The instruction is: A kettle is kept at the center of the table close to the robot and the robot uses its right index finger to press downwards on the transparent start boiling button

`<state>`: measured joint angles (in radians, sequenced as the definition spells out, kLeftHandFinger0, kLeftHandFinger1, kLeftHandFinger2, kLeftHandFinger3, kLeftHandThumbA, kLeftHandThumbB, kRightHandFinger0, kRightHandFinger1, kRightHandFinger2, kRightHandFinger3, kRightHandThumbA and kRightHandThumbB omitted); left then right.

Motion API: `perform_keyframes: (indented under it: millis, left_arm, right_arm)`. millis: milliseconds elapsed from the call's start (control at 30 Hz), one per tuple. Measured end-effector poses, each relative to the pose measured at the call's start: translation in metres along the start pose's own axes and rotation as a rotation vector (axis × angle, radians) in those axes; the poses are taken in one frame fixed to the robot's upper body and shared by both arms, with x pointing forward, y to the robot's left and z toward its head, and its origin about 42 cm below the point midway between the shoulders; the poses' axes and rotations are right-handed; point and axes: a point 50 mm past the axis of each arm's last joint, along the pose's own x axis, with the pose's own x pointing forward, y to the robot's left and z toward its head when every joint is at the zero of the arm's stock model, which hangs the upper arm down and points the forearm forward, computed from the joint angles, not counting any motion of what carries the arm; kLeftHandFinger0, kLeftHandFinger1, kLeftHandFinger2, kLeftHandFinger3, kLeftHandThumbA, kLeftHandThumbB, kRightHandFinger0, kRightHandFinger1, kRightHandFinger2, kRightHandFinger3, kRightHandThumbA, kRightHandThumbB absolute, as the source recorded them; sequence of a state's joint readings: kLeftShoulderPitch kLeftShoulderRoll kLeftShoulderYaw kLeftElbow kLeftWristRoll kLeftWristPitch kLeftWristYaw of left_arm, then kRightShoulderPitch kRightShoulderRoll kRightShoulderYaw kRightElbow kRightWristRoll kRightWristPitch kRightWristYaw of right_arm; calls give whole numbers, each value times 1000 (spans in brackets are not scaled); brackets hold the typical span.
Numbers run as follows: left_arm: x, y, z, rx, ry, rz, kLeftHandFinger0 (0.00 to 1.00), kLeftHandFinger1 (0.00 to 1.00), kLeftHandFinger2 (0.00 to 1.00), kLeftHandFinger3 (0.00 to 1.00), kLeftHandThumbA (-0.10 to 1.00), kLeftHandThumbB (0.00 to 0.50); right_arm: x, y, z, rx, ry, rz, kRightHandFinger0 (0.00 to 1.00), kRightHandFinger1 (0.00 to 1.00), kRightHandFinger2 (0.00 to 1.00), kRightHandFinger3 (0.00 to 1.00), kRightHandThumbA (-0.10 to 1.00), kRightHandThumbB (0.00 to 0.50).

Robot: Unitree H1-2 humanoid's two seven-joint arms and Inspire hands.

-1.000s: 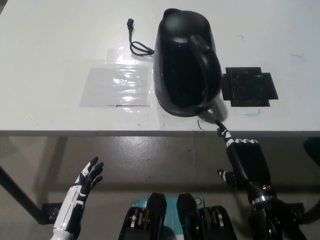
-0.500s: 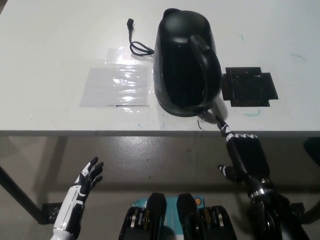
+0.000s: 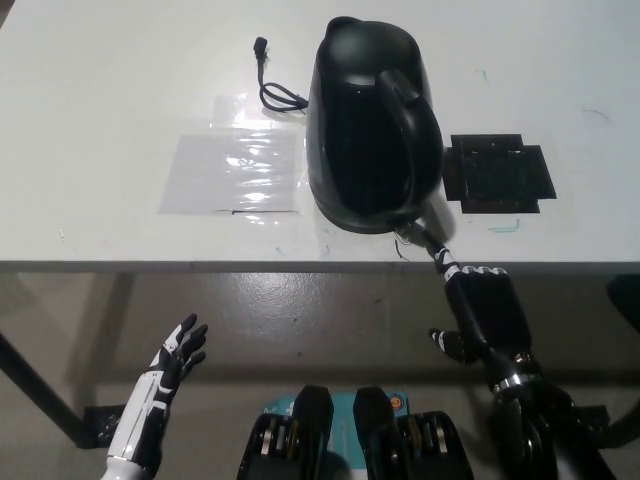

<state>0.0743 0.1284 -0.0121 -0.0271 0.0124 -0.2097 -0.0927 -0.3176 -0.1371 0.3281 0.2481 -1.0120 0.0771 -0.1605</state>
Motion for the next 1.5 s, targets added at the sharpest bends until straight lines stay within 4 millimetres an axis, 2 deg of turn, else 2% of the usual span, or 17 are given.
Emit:
perform_keyframes:
  millis: [67, 100, 200, 267, 333, 400, 467, 567, 633, 733, 867, 1033, 1267, 1400, 1500]
  left_arm:
    - [0, 0, 0, 1, 0, 0, 1000, 1000, 1000, 1000, 1000, 338]
    - [0, 0, 0, 2, 0, 0, 1000, 1000, 1000, 1000, 1000, 334]
    - [0, 1, 0, 3, 0, -1, 1000, 1000, 1000, 1000, 992, 325]
    - [0, 1, 0, 3, 0, -1, 1000, 1000, 1000, 1000, 989, 330]
    - [0, 1, 0, 3, 0, -1, 1000, 1000, 1000, 1000, 989, 334]
    - [0, 1, 0, 3, 0, -1, 1000, 1000, 1000, 1000, 995, 329]
    - [0, 1, 0, 4, 0, -1, 1000, 1000, 1000, 1000, 997, 330]
    - [0, 1, 1, 6, -2, -2, 1000, 1000, 1000, 1000, 999, 338]
    - [0, 2, 1, 6, -2, -2, 1000, 1000, 1000, 1000, 996, 333]
    - [0, 2, 1, 7, -2, -2, 1000, 1000, 1000, 1000, 997, 341]
    - [0, 2, 1, 8, -2, -3, 1000, 1000, 1000, 1000, 1000, 338]
    - [0, 3, 1, 10, -3, -3, 1000, 1000, 1000, 1000, 988, 334]
    - [2, 3, 2, 11, -8, -4, 1000, 1000, 1000, 1000, 994, 343]
    - [3, 3, 2, 11, -9, -4, 1000, 1000, 1000, 1000, 983, 329]
    - [3, 3, 2, 11, -9, -4, 1000, 1000, 1000, 1000, 984, 338]
  right_arm:
    - [2, 1, 1, -2, -4, 5, 0, 0, 0, 1000, 997, 188]
    - [3, 0, 2, -2, -8, 3, 0, 0, 86, 1000, 991, 186]
    - [6, -1, 4, -1, -15, 0, 0, 0, 138, 1000, 1000, 191]
    - [7, -2, 5, 1, -18, -1, 0, 0, 158, 1000, 1000, 187]
    - [8, -2, 6, 4, -20, -2, 0, 0, 107, 1000, 985, 187]
    - [8, -2, 7, 7, -21, 0, 0, 0, 113, 1000, 1000, 194]
    - [9, -1, 7, 8, -20, 2, 0, 0, 171, 1000, 1000, 197]
    - [9, -1, 9, 7, -21, 3, 0, 0, 153, 1000, 1000, 191]
    - [10, -1, 10, 6, -25, 2, 0, 1, 211, 1000, 1000, 196]
    - [12, -3, 11, 4, -30, -3, 0, 0, 241, 1000, 1000, 196]
    - [14, -6, 12, 3, -33, -10, 0, 0, 196, 1000, 1000, 205]
    - [16, -7, 13, 2, -36, -13, 0, 0, 189, 1000, 1000, 203]
    - [17, -11, 16, 5, -44, -26, 0, 0, 83, 1000, 1000, 200]
    - [17, -15, 19, 11, -54, -42, 0, 0, 71, 1000, 1000, 205]
    - [18, -16, 20, 13, -56, -44, 0, 0, 111, 1000, 1000, 196]
